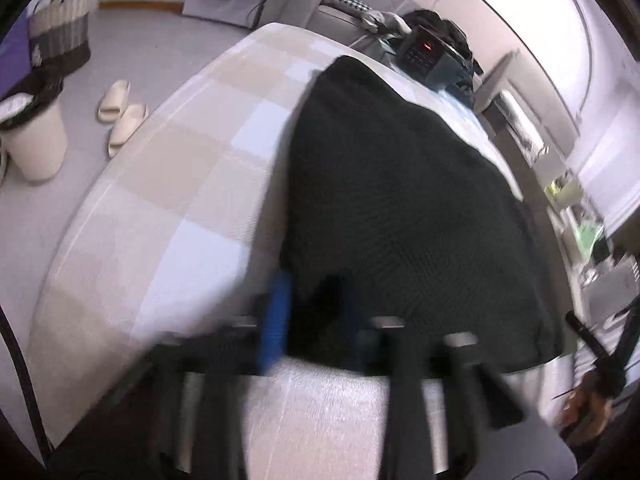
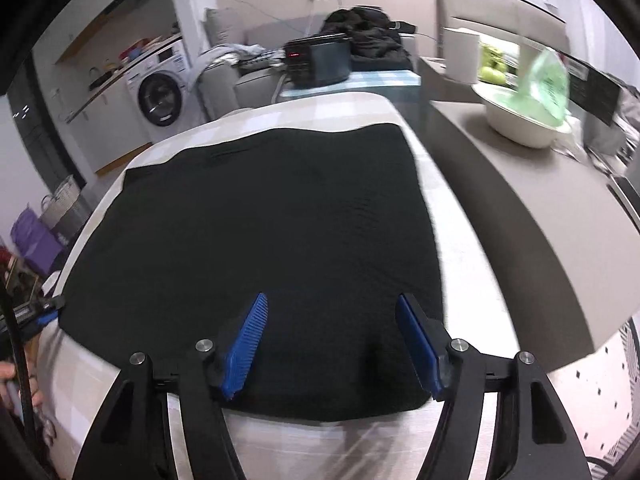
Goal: Fold small clothes
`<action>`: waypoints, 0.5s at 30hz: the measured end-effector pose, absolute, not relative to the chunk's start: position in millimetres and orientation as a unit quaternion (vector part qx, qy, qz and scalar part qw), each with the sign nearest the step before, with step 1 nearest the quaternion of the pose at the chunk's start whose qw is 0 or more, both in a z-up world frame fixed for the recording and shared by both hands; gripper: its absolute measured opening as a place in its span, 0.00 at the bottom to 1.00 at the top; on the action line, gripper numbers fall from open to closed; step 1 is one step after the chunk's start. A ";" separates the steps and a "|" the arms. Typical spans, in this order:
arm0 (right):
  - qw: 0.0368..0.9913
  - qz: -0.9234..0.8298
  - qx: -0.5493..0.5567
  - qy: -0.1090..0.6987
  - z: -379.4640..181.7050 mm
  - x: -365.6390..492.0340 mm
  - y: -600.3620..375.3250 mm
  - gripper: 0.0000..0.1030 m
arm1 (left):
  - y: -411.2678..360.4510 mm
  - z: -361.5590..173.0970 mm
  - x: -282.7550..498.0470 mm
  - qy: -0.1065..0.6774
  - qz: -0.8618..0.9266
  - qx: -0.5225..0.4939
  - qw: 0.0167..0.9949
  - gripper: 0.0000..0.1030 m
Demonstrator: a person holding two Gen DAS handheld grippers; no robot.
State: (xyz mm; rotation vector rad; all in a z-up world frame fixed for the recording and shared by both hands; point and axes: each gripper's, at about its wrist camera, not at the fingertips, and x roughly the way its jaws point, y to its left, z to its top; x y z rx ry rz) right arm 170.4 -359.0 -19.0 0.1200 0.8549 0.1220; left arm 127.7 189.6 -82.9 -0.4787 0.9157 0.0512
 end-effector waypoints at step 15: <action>0.891 -0.011 0.028 0.453 -58.5 177.0 -379.1 0.64 | 186.0 -85.0 121.7 0.435 0.030 -0.191 0.879 0.04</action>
